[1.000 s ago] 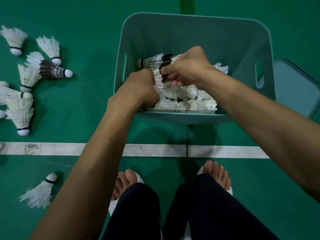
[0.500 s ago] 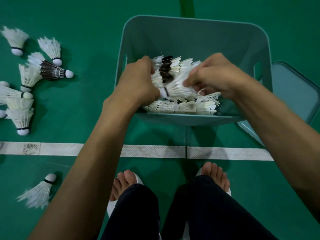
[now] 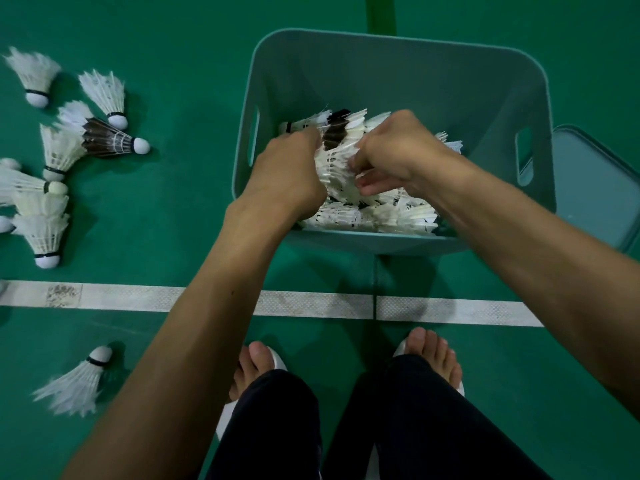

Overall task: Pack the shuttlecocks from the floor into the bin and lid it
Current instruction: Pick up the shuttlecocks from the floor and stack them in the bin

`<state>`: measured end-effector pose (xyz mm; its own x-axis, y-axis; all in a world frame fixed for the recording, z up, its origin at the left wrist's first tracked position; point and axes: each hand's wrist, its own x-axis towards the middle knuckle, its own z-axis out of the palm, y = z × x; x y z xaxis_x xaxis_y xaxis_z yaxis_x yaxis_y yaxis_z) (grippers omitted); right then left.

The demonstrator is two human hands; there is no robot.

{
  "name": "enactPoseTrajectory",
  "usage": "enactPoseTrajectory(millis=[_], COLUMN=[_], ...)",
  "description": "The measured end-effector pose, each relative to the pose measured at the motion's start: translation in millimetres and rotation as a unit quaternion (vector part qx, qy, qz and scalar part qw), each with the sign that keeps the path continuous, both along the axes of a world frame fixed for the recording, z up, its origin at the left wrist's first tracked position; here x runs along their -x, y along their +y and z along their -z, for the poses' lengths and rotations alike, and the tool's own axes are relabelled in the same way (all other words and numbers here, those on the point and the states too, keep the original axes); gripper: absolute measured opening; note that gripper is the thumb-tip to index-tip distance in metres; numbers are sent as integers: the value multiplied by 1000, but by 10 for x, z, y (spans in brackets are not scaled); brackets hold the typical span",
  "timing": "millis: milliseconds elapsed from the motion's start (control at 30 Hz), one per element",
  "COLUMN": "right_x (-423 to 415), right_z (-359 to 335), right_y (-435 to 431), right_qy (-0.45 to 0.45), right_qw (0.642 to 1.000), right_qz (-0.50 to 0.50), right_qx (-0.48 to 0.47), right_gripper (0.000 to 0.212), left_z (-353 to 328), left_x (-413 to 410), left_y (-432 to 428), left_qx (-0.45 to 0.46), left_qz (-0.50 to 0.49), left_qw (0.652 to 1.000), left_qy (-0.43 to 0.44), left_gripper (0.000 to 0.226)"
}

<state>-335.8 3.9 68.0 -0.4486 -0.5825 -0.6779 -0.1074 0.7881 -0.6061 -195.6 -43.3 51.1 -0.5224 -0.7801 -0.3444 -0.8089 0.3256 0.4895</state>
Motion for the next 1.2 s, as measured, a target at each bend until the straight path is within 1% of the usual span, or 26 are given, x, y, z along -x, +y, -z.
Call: enactPoseTrajectory(millis=[67,100,267,333,433,533,600,667,733,800,833,900,933,1067,1133,1200], right_x=[1,-10,-49,-3,78,120,136,92,-36,-255,-400,-728,-875,-1354,-1536,-1717], right_z=[45,78,200,175,73,-46,-132,-251,-394,-525,-581,-683,-705,-625,-522,-390], right_y=[-40,-61,-119,-112,-58,35,96,147,187,187,176,153,142,133,68,-73], right_qy=[-18,-18,26,13,-19,14,67,120,150,184,191,187,192,234,241,238], right_qw=[1000,1000,999,998,998,998,995,987,973,945,931,908,900,894,889,887], right_qz=[3,1,-26,-40,-48,-63,-67,-72,-70,-77,-86,-118,-141,-219,-248,-284], right_qx=[-7,-14,-25,-35,-35,-19,16,75,163,259,300,356,364,313,300,277], right_gripper=[3,5,17,16,16,16,18,14,9,6,4,12,16,16,16,19], left_z=[4,3,32,41,32,-13,-96,-236,-410,-569,-619,-645,-609,-187,85,318], left_x=[2,12,65,56,32,-2,-29,-90,-219,-436,-571,-876,-1031,-1616,-1853,-2067], left_y=[0,1,-17,-36,-54,-39,-10,35,95,126,131,133,124,69,14,-30], left_qx=[2,2,7,7,8,17,27,50,85,126,145,175,183,162,135,116], left_qz=[-4,-4,5,8,18,21,22,36,60,63,45,-16,-48,-153,-196,-252], left_qw=[1000,1000,1000,1000,1000,1000,999,998,993,983,978,970,967,965,965,957], left_qy=[1,-2,-17,-14,-11,-10,-3,18,63,116,141,168,170,142,112,90], left_gripper=[54,53,57,61,58,57,58,60,57,46,41,34,32,32,35,37])
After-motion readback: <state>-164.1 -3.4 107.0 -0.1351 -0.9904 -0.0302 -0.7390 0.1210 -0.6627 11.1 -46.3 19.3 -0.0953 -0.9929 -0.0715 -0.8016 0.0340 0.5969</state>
